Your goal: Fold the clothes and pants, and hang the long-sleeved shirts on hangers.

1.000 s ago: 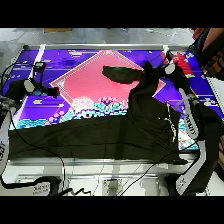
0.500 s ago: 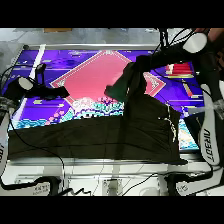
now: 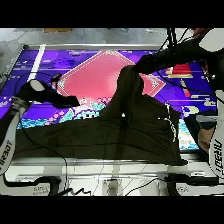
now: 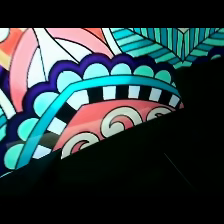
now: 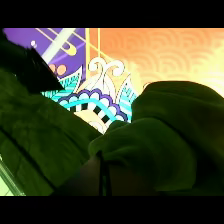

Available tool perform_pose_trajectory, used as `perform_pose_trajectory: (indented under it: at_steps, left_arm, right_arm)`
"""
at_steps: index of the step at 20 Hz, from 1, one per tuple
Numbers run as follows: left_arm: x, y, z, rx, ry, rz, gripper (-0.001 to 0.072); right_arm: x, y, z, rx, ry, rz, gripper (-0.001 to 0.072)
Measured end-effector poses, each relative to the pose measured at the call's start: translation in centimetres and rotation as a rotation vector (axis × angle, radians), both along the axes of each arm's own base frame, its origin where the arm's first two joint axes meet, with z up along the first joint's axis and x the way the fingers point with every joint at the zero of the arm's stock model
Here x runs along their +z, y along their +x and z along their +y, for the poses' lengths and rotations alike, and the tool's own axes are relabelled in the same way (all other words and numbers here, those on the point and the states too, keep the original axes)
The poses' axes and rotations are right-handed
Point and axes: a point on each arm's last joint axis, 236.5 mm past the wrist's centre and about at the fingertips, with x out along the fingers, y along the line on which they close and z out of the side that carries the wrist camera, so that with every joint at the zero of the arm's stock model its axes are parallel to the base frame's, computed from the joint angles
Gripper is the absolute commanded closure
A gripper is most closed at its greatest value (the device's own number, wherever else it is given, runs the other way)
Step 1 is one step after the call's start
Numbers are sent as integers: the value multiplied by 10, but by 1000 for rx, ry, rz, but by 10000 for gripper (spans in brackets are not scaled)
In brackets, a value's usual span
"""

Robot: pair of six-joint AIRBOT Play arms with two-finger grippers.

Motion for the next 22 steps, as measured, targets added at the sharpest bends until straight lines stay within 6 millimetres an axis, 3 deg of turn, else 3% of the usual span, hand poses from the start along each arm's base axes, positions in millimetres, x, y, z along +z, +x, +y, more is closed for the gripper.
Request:
perform_pose_trajectory:
  at_steps: [4, 7, 12, 14, 16, 17, 22]
  left_arm:
    - [-24, -23, -66, -150, -83, 62, 14]
    - [-30, -27, -111, -169, -195, 75, 13]
    - [-21, -11, -157, -75, -382, 65, 39]
    - [-18, -4, -167, -33, -433, 63, 350]
    - [-18, 5, -173, 7, -460, 51, 605]
    - [-18, 9, -176, 25, -469, 43, 689]
    - [-2, 42, -179, 117, -539, -59, 691]
  right_arm:
    - [1, 7, 1, -20, 20, -15, 683]
    - [3, 11, 2, -32, 30, -24, 683]
    - [19, 32, 2, -91, 84, -105, 683]
    - [24, 37, 2, -105, 96, -124, 683]
    - [26, 39, 2, -114, 104, -136, 683]
    - [27, 40, 2, -115, 105, -138, 682]
    - [29, 42, 2, -121, 111, -146, 683]
